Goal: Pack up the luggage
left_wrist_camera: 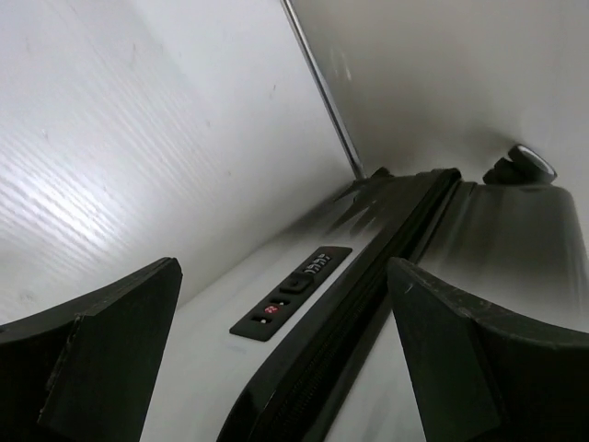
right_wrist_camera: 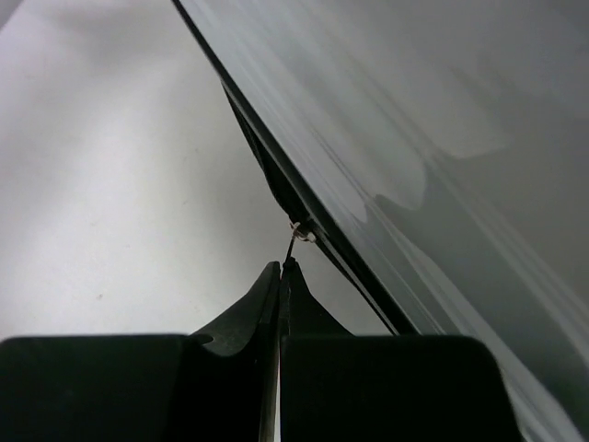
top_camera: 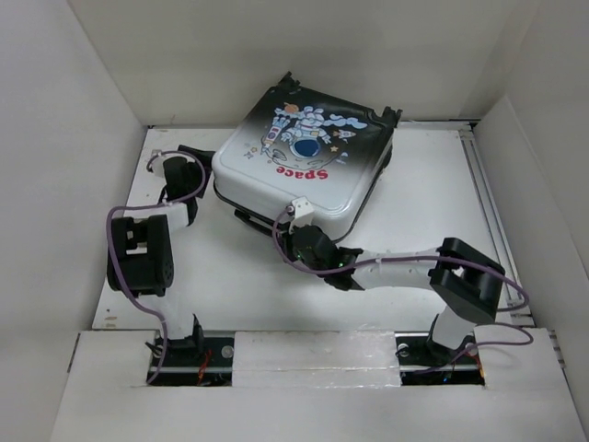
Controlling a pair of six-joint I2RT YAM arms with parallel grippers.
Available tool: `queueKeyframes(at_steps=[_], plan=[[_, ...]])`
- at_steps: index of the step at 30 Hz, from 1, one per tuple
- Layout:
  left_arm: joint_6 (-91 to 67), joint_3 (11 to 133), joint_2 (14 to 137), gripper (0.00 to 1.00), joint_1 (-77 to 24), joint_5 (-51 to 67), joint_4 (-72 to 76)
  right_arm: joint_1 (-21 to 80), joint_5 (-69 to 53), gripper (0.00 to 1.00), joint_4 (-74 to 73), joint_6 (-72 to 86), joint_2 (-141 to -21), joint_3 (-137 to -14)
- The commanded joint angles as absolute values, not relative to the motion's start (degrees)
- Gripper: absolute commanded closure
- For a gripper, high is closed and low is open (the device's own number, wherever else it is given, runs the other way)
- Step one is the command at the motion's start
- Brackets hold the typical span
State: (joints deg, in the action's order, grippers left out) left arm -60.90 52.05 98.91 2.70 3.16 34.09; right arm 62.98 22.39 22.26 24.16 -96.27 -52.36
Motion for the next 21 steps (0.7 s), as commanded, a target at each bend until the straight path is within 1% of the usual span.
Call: queueKeyframes(at_steps=[1,4,7,8,11,12,14,15,19,21], plan=[[-53.7,48.4,94.7,0.09,-8.0,18.9,34.3,66.6,10.4,1.0,24.6,24.5,-94.4,-53.3],[-53.2,45.4,92.3,0.09,-12.5,18.9,35.0,66.6,12.1,1.0,23.9,23.9,-93.0,-51.5],[-54.6,42.0,90.1,0.09,-15.3,20.6,37.0,66.6,9.4,1.0,23.3,21.3,-93.0,-53.3],[-54.6,40.9,89.3,0.11,-15.3,22.2,37.9,66.6,5.7,1.0,22.7,19.8,-93.0,-53.8],[-54.6,36.0,84.0,0.11,-15.3,22.2,37.9,66.6,1.2,1.0,22.7,19.1,-94.6,-55.5],[-54.1,35.2,81.6,0.11,-15.3,22.2,37.3,67.1,-0.8,1.0,22.1,19.1,-95.3,-56.3],[-52.2,35.2,80.1,0.11,-15.3,22.2,32.7,67.1,-3.3,1.0,20.4,18.0,-94.5,-56.3],[-52.2,35.2,79.5,0.11,-15.8,23.0,32.7,67.1,-6.0,1.0,19.5,17.5,-94.5,-56.3],[-54.1,29.3,76.6,0.11,-15.8,25.0,35.5,67.1,-9.0,1.0,14.3,16.2,-93.7,-59.7],[-54.7,27.6,74.1,0.11,-15.8,22.8,34.4,67.1,-9.5,0.98,11.8,16.2,-94.3,-61.3]])
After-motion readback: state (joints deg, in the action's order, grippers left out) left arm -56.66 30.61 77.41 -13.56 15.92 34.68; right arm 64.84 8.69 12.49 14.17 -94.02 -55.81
